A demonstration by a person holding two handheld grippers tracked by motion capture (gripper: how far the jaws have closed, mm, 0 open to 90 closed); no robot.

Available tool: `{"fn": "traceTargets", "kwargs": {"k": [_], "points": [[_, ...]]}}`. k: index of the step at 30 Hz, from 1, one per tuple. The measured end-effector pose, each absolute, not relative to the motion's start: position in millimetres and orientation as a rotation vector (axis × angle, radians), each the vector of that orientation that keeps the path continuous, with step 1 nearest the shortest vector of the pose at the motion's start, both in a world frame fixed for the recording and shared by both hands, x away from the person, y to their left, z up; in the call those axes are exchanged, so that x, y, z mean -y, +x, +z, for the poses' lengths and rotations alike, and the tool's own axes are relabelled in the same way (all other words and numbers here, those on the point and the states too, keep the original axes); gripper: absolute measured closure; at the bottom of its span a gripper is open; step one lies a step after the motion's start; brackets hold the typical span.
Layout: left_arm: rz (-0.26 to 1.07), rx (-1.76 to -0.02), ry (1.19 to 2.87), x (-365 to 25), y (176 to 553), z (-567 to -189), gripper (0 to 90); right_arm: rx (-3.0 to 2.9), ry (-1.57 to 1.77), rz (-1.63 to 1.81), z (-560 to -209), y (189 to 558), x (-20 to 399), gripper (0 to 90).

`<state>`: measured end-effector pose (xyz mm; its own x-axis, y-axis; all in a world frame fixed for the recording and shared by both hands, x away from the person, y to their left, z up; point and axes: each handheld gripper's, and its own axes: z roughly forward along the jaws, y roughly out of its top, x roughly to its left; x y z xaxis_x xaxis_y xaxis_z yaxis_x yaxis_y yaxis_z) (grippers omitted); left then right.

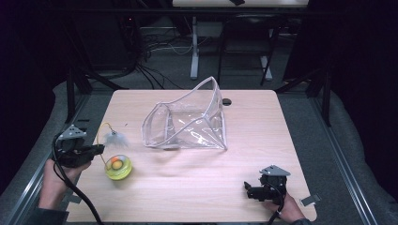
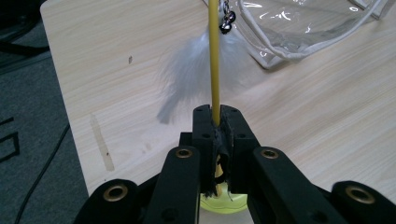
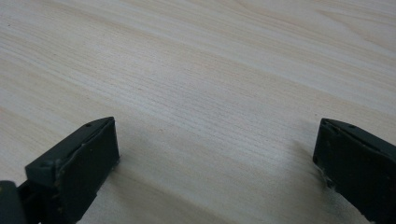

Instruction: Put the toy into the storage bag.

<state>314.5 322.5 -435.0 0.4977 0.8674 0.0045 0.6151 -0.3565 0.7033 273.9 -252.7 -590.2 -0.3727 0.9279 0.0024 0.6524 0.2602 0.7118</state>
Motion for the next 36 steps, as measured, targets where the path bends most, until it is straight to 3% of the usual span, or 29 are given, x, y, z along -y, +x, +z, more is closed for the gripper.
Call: {"fn": "traceTargets", "kwargs": {"k": [36], "points": [[0.553,-1.139,2.244,-308.6,314.1,-410.2,88.0,-2.12,1.436,0.887,-590.0,273.8,252.7,0.0]]}}
